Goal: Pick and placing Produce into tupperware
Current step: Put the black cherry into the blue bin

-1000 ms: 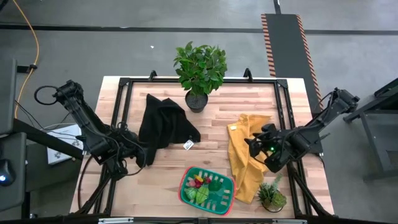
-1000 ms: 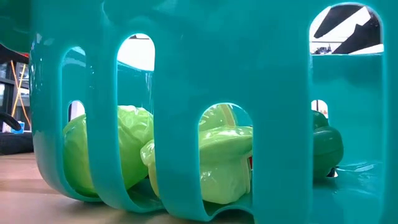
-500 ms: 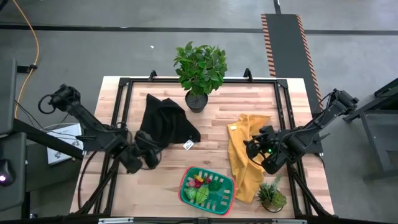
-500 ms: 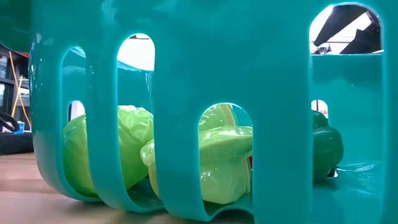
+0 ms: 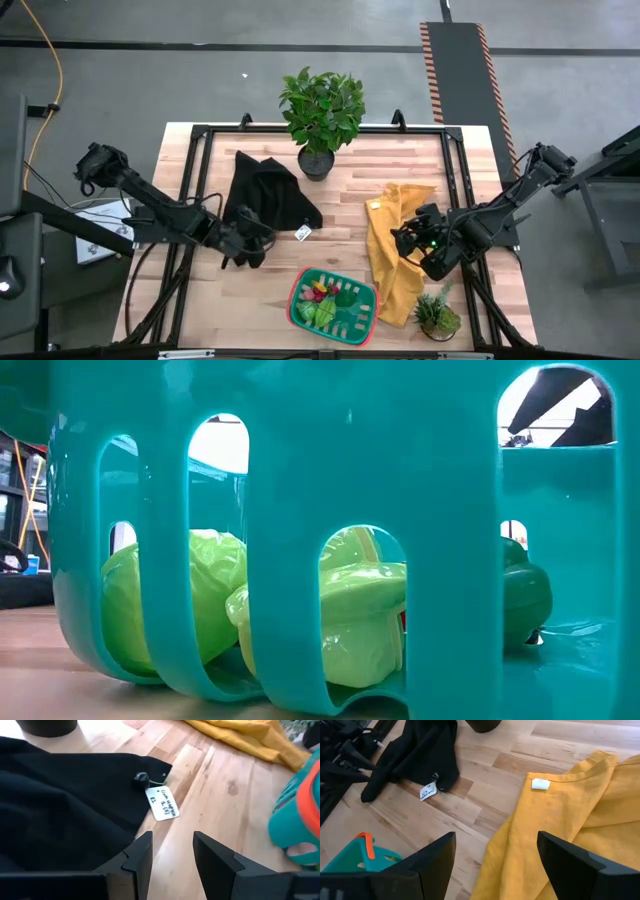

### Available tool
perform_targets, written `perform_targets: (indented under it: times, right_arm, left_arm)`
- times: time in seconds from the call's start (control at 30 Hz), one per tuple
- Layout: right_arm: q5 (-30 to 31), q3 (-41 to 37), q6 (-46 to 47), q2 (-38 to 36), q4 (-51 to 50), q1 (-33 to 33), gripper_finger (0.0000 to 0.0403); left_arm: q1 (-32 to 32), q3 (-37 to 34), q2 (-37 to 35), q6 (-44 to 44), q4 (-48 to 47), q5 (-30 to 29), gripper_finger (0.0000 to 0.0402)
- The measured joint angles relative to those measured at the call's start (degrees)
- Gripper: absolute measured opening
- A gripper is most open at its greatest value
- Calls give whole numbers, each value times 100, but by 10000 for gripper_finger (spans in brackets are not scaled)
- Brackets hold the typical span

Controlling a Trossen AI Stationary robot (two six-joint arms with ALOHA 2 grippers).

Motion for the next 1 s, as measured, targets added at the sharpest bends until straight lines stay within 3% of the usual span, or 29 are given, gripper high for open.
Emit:
perform_targets:
  times: [0.27, 0.63, 1.0]
  right_arm:
    - [2, 0, 31, -2, -4, -19, 270]
    - [2, 0, 116, -2, -12, -289, 270]
    - [-14, 0, 105, -4, -59, -593, 270]
  left_arm:
    - [716, -99, 602, 1400, 974, 957, 129]
    - [1391, -99, 1228, 2789, 1506, 1637, 129]
    - [2217, -98, 1264, 4030, 1873, 2222, 129]
